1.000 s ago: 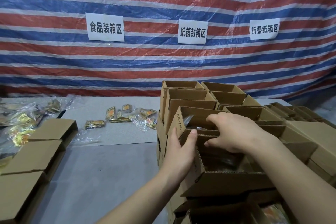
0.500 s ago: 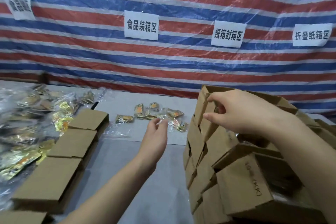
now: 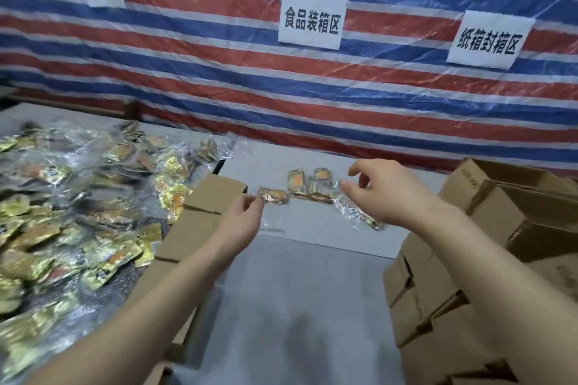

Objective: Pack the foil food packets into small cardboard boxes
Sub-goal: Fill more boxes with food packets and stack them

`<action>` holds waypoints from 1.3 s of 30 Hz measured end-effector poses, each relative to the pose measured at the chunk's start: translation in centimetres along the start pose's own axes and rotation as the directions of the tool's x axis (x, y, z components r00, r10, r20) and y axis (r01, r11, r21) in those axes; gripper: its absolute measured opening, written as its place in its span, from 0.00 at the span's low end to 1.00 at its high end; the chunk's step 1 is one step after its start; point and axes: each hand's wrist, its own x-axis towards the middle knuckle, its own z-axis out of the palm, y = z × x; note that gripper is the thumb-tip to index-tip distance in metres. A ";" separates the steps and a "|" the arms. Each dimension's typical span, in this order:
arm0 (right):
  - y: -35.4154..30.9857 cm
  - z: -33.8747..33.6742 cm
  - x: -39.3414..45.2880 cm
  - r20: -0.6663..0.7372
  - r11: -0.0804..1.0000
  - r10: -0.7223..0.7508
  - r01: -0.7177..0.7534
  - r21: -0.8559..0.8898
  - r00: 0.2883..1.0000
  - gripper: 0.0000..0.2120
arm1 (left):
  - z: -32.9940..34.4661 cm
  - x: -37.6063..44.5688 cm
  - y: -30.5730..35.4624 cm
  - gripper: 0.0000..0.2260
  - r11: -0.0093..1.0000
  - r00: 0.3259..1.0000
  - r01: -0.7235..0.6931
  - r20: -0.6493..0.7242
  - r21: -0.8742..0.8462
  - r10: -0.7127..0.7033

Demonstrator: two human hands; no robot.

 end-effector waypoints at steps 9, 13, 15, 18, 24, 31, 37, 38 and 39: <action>-5.1 10.0 4.5 0.118 0.974 -0.207 0.194 0.116 0.971 0.15 | -5.9 0.7 -11.8 0.20 0.918 0.982 0.173 -0.131 0.357 -0.134; -9.0 15.3 4.1 0.272 0.945 -0.305 0.257 0.201 0.913 0.17 | -6.6 -5.1 -21.2 0.25 0.745 0.960 0.278 -0.157 0.607 -0.231; -10.3 18.1 3.1 0.357 0.938 -0.332 0.264 0.227 0.873 0.18 | -6.4 -8.4 -26.0 0.32 0.610 0.932 0.345 -0.184 0.713 -0.312; -10.9 21.8 1.7 0.473 0.940 -0.334 0.250 0.233 0.816 0.19 | -6.1 -12.4 -31.8 0.44 0.445 0.858 0.430 -0.202 0.785 -0.471; -10.7 26.2 -1.2 0.610 0.956 -0.289 0.189 0.224 0.738 0.18 | -5.4 -14.0 -33.1 0.38 0.292 0.846 0.420 -0.254 0.859 -0.470; -10.5 27.7 -2.6 0.655 0.937 -0.334 0.161 0.311 0.677 0.22 | -5.3 -15.1 -27.3 0.27 0.294 0.925 0.231 -0.115 0.928 -0.363; -8.2 26.4 -4.4 0.737 0.882 -0.470 0.241 0.404 0.486 0.43 | 0.1 -13.5 -20.7 0.06 0.495 0.902 -0.022 0.230 0.869 -0.365; -7.4 26.2 -4.9 0.751 0.893 -0.450 0.232 0.386 0.483 0.41 | 1.3 -12.9 -19.8 0.04 0.505 0.901 -0.055 0.260 0.861 -0.346; -6.4 25.9 -5.4 0.754 0.905 -0.425 0.228 0.359 0.501 0.36 | 2.5 -12.1 -19.0 0.04 0.520 0.905 -0.090 0.287 0.850 -0.313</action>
